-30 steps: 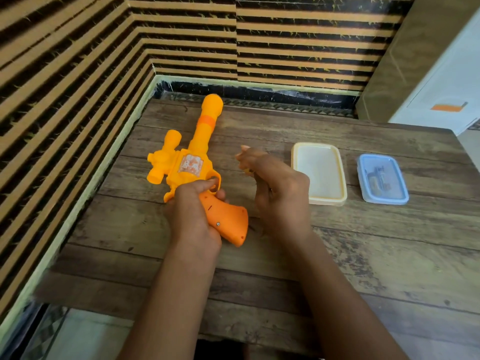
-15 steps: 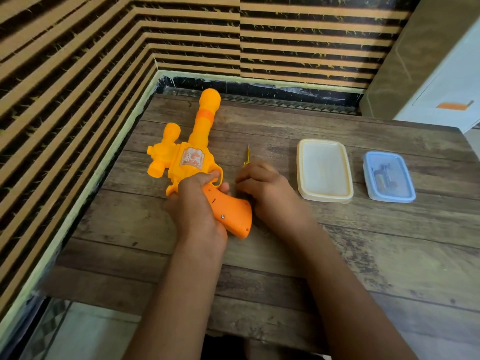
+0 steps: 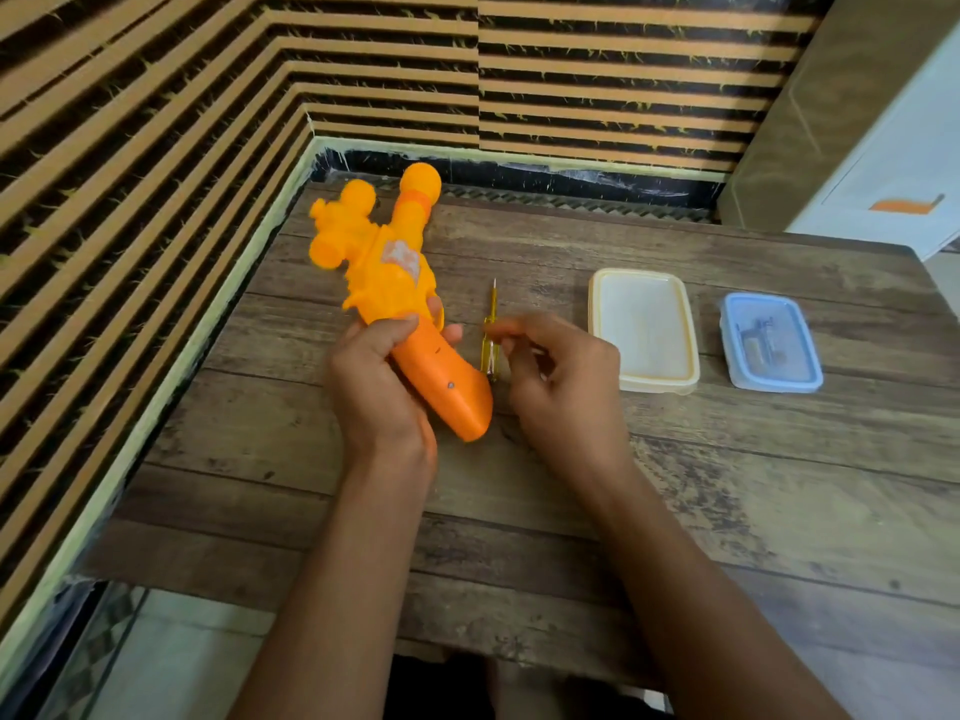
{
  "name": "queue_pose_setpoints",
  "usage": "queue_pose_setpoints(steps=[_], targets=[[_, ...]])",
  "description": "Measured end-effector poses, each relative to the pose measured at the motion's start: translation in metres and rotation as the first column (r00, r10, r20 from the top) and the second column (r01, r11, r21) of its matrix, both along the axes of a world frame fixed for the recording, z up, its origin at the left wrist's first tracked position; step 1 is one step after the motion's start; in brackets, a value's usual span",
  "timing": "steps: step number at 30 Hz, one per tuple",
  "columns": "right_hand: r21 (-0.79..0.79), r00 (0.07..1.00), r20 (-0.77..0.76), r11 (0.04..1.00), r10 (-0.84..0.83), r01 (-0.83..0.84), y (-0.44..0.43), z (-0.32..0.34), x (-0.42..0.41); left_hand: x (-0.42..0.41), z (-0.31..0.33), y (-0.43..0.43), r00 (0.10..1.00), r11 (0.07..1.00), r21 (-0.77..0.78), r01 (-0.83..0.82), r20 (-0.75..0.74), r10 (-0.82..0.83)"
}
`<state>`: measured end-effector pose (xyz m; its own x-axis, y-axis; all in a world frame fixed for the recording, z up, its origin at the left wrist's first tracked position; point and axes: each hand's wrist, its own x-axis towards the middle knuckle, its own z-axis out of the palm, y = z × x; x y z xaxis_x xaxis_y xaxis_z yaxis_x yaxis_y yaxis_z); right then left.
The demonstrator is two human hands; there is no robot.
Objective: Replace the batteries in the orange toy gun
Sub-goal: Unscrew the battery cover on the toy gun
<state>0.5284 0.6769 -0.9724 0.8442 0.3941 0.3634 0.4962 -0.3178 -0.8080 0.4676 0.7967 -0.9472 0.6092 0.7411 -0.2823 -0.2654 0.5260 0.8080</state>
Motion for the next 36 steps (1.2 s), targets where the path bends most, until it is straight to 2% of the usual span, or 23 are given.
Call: queue_pose_setpoints(steps=[2,4,5,8,10,12,16,21,25,28,34,36], targets=[[0.181,0.939,-0.343,0.983,0.024,0.041,0.002,0.003,-0.013,0.0,0.002,-0.003,0.999,0.983,0.183,0.024,-0.038,-0.017],[0.409,0.75,-0.634,0.905,0.189,0.119,0.004,0.009,-0.026,0.001,0.003,-0.008,0.998,0.915,0.402,0.031,-0.064,-0.006],[0.477,0.651,-0.714,0.86,0.258,0.183,0.003,0.011,-0.03,0.003,0.003,-0.011,0.997,0.857,0.513,0.044,-0.077,-0.005],[0.544,0.418,-0.82,0.76,0.392,0.355,0.004,0.017,-0.036,0.007,0.001,-0.019,0.988,0.685,0.72,0.109,-0.154,0.004],[0.546,0.285,-0.838,0.726,0.466,0.418,0.003,0.017,-0.037,0.01,0.001,-0.022,0.974,0.629,0.758,0.174,-0.226,0.003],[0.544,0.216,-0.836,0.714,0.504,0.441,0.003,0.018,-0.038,0.011,0.001,-0.022,0.96,0.596,0.774,0.214,-0.28,0.019],[0.537,0.193,-0.838,0.713,0.51,0.451,0.0,0.021,-0.036,0.011,0.002,-0.023,0.95,0.587,0.779,0.221,-0.307,0.05],[0.435,0.2,-0.896,0.7,0.395,0.566,-0.001,0.023,-0.035,0.012,0.001,-0.024,0.958,0.582,0.793,0.177,-0.275,0.083],[0.536,0.153,-0.821,0.649,0.551,0.539,0.003,0.034,-0.05,0.012,0.001,-0.026,0.955,0.534,0.821,0.2,-0.286,0.082],[0.561,0.136,-0.797,0.636,0.589,0.531,0.0,0.036,-0.049,0.011,0.0,-0.023,0.961,0.535,0.822,0.194,-0.269,0.065],[0.585,0.207,-0.802,0.665,0.56,0.465,-0.002,0.033,-0.049,0.01,0.001,-0.025,0.968,0.503,0.846,0.18,-0.242,0.061],[0.577,0.233,-0.812,0.675,0.535,0.46,-0.002,0.033,-0.049,0.01,0.0,-0.023,0.97,0.524,0.834,0.175,-0.237,0.053]])
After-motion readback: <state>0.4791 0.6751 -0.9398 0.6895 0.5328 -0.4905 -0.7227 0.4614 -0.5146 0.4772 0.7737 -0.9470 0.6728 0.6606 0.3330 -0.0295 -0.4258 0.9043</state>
